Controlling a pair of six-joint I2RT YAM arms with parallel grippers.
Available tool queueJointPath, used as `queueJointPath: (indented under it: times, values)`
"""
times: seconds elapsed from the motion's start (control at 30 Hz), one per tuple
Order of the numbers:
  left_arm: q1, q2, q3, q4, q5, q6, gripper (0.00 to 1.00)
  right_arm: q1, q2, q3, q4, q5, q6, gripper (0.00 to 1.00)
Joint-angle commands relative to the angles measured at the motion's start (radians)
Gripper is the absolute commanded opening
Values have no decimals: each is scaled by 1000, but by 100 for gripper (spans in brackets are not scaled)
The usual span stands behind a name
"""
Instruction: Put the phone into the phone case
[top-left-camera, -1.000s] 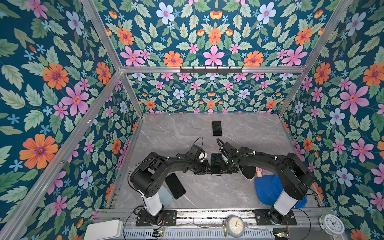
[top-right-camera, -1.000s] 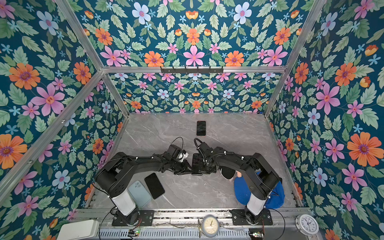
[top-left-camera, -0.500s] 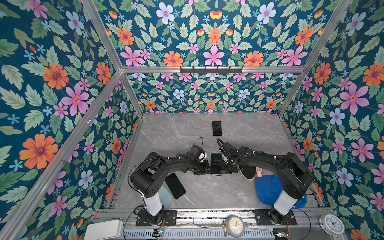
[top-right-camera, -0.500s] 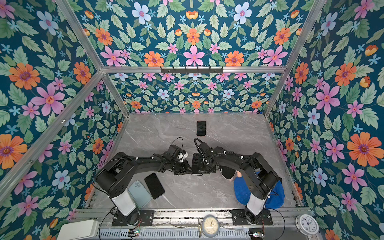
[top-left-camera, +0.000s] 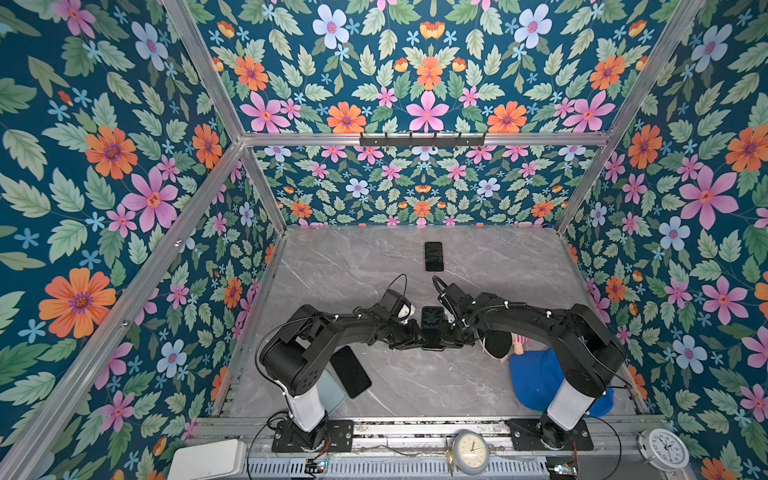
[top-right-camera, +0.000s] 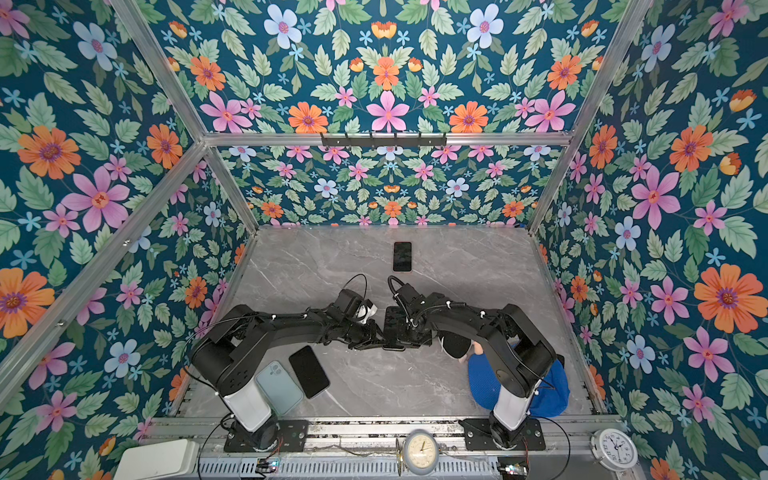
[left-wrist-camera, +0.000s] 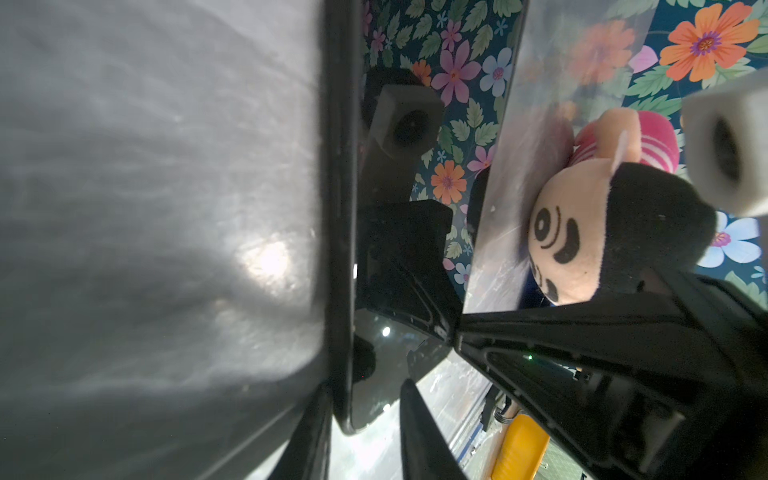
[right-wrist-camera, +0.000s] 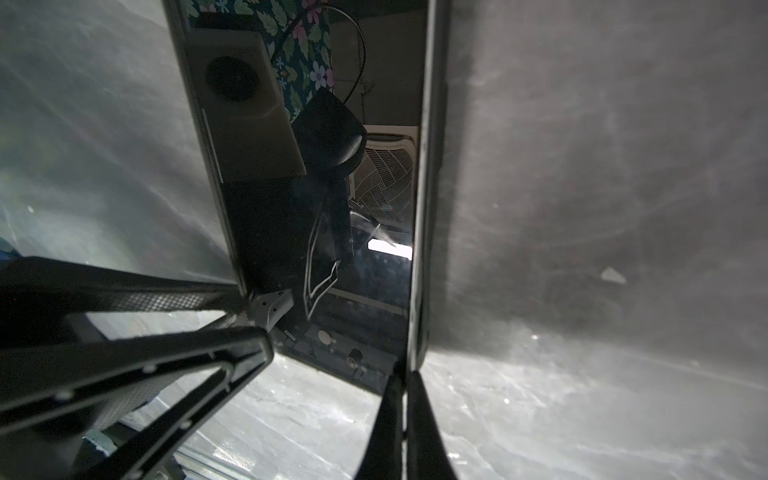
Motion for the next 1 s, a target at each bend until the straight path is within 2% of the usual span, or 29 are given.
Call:
queueJointPath:
  times: [0.0,0.4,0.57,0.83,0.97]
  values:
    - [-15,7,6,49,42,2,33,24,57,-19,160,-115,2,0]
    - [-24,11,8,57,42,-1,25,23,79,-24,192,-142,11,0]
    - [-22,3,9,37,36,8,25,23,70,-24,179,-127,7,0]
    - [7,-25,35,-115,-33,78,27,-9,-58,48,-48,77,-81,0]
    - [9,-36,55,-163,-52,96,30,-15,-99,45,-87,102,-75,7]
